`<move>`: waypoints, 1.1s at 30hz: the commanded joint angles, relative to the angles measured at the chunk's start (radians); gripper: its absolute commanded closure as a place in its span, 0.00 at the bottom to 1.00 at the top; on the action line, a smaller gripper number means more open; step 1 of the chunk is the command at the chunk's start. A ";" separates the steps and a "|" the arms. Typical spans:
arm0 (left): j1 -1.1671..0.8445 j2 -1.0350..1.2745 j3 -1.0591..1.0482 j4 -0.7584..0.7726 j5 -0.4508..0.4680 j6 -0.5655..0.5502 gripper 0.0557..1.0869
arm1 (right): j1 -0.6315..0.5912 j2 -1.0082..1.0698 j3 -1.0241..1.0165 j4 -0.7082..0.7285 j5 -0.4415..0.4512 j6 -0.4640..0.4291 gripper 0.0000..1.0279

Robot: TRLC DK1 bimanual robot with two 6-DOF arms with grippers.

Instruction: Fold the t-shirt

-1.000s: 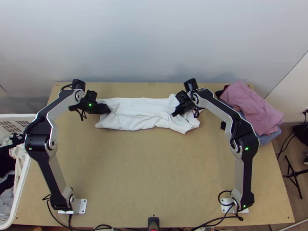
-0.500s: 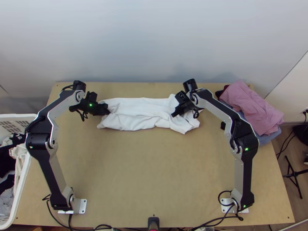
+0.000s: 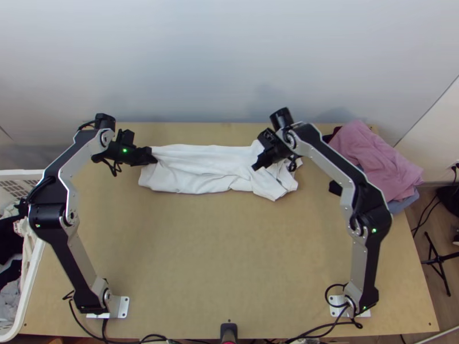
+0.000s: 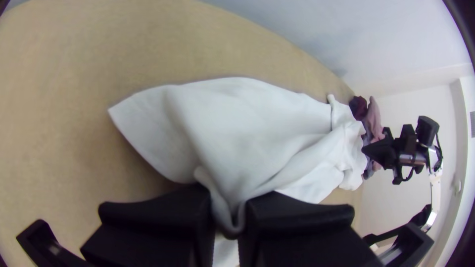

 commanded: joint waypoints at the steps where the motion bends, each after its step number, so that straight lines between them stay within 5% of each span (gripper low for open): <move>1: 0.028 -0.019 -0.002 -0.038 0.006 0.042 0.96 | -0.005 -0.088 0.076 -0.093 -0.024 0.001 0.97; 16: 0.257 -0.082 -0.039 -0.204 0.007 0.249 0.96 | -0.042 -0.119 0.018 -0.125 -0.027 0.006 0.97; 22: 0.065 -0.206 0.015 -0.218 0.013 0.130 0.96 | -0.063 -0.136 0.015 -0.128 -0.029 0.020 0.97; 33: -0.390 -0.085 0.279 -0.204 0.012 -0.127 0.96 | -0.149 -0.228 -0.033 -0.149 -0.027 0.017 0.97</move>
